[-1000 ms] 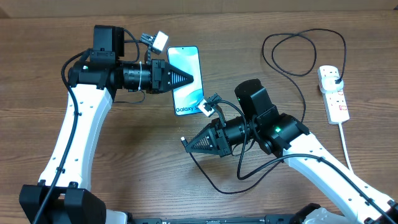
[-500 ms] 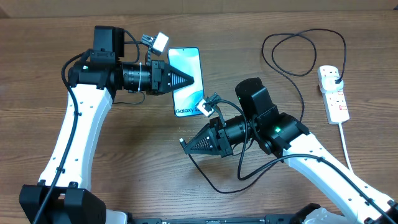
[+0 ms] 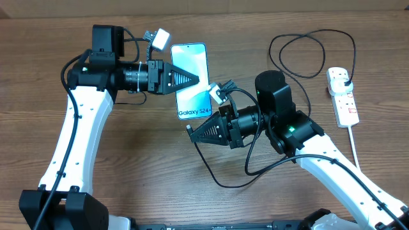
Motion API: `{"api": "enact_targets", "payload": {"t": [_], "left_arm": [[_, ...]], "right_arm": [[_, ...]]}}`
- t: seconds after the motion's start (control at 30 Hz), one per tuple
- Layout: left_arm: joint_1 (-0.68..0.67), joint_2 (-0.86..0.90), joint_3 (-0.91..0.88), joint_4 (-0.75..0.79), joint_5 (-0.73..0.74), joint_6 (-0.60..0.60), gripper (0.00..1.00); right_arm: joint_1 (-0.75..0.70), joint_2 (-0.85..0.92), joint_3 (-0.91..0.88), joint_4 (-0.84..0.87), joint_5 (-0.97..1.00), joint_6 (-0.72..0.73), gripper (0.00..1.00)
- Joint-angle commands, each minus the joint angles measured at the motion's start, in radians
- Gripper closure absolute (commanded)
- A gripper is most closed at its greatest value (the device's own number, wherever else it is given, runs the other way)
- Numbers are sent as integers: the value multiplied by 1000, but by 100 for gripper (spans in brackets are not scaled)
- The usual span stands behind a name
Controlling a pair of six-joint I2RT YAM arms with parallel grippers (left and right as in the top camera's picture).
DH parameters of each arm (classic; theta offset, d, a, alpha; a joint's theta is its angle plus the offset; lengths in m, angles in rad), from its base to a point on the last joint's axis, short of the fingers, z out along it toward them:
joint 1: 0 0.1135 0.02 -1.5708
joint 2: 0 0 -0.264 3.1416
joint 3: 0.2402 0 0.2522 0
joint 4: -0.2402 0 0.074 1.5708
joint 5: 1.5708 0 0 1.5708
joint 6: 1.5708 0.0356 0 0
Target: Plug charger to phone and switch on socket
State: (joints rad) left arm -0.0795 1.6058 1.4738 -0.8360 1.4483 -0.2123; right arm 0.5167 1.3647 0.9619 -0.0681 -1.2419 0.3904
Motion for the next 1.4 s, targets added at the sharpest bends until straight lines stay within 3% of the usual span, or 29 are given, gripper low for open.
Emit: {"api": "enact_targets", "payload": {"t": [0.0, 0.13, 0.37, 0.73, 1.37], "left_arm": [[14, -18, 5, 10, 132, -109, 96], [19, -18, 5, 10, 132, -172, 96], [21, -18, 5, 17, 96, -170, 96], [21, -18, 5, 203, 60, -307, 96], [6, -18, 5, 156, 18, -303, 96]], "right_arm": [[-35, -3, 9, -3, 17, 47, 96], [-81, -3, 9, -5, 3, 56, 96], [-86, -3, 9, -3, -13, 55, 96], [-86, -3, 9, -3, -88, 54, 96], [-86, -3, 9, 49, -50, 56, 96]]}}
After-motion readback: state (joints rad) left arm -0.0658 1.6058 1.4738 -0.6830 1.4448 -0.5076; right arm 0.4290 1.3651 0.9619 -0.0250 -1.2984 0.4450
